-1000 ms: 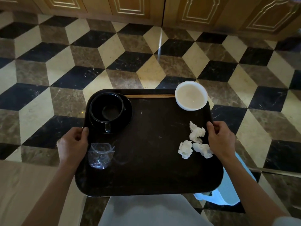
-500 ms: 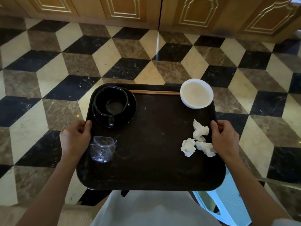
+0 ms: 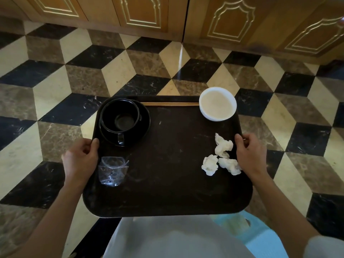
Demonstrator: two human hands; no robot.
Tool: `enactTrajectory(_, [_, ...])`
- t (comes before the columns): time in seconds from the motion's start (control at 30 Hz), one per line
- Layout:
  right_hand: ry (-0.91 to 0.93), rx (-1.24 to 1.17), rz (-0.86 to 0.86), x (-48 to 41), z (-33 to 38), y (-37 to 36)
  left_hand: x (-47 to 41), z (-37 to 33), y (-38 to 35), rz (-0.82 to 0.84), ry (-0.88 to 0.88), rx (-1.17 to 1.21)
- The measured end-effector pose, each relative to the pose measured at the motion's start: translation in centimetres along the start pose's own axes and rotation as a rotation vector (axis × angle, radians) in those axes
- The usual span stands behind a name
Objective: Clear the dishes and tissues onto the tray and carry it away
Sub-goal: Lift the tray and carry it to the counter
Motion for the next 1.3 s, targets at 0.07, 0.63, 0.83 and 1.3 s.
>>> enactTrajectory(0.07, [0.015, 0.007, 0.025, -2.1, 1.4, -0.3, -1.4, -0.8, -0.7, -0.008, 0.009, -0.005])
enactTrajectory(0.63, [0.033, 0.018, 0.013, -14.1, 12.5, -6.2, -18.1, -1.0, -4.5, 0.016, 0.026, -0.039])
enactTrajectory(0.83, [0.013, -0.014, 0.006, -17.2, 18.9, -9.1, -27.5, 0.3, -4.7, 0.006, -0.005, -0.002])
enactTrajectory(1.3, [-0.015, -0.037, -0.061, -25.7, 29.0, -13.9, -44.3, 0.8, -7.1, 0.015, -0.066, 0.016])
Point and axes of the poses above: each hand's wrist, its own x-axis away from the middle knuckle, its own y-axis out of the back of the hand, z = x × y, the point moved 7 cm from there along -x, towards the middle knuckle, and after that the axes turned 15 degrees about -y, right-handed, at the moved point
